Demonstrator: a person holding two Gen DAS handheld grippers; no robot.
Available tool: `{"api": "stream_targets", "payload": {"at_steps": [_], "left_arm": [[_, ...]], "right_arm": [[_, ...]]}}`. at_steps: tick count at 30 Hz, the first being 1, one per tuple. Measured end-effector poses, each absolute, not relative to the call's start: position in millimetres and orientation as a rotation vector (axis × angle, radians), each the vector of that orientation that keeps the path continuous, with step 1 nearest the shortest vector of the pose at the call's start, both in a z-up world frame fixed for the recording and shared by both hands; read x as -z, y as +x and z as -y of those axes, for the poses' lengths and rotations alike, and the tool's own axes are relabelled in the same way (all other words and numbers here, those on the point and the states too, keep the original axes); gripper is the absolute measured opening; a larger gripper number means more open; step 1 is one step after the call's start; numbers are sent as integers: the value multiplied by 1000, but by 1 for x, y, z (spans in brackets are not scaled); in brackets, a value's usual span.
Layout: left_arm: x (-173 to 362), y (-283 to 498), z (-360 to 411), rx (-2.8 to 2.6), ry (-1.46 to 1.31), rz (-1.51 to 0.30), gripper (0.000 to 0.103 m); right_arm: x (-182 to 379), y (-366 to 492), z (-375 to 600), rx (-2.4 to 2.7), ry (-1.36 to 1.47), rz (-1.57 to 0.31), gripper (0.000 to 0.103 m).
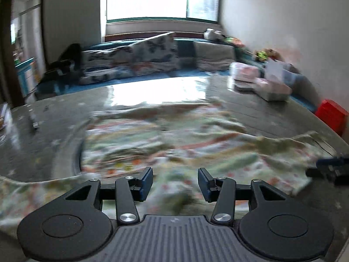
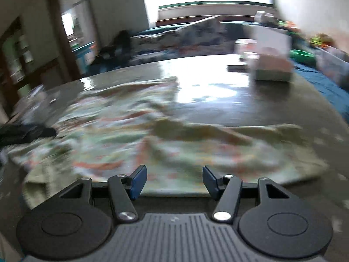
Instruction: Fold clothes
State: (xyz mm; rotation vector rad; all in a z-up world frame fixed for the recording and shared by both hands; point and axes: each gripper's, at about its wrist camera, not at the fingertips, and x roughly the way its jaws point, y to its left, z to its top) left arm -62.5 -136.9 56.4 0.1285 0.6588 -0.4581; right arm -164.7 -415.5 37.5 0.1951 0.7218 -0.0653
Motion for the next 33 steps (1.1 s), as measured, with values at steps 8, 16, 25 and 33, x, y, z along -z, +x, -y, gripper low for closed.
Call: {"api": "stream_targets", "payload": {"at_steps": [8, 16, 25, 33], "left_arm": [[-39, -77, 177, 564, 177, -694, 50], [-21, -90, 189, 600, 226, -729, 52], [-22, -91, 190, 606, 232, -734, 54], [-27, -89, 190, 602, 225, -735, 58]], "right_arm": [[-28, -169, 469, 249, 206, -698, 53], [-15, -164, 496, 335, 177, -725, 48], [-21, -169, 511, 410, 182, -691, 45], [-13, -176, 524, 444, 220, -703, 45]]}}
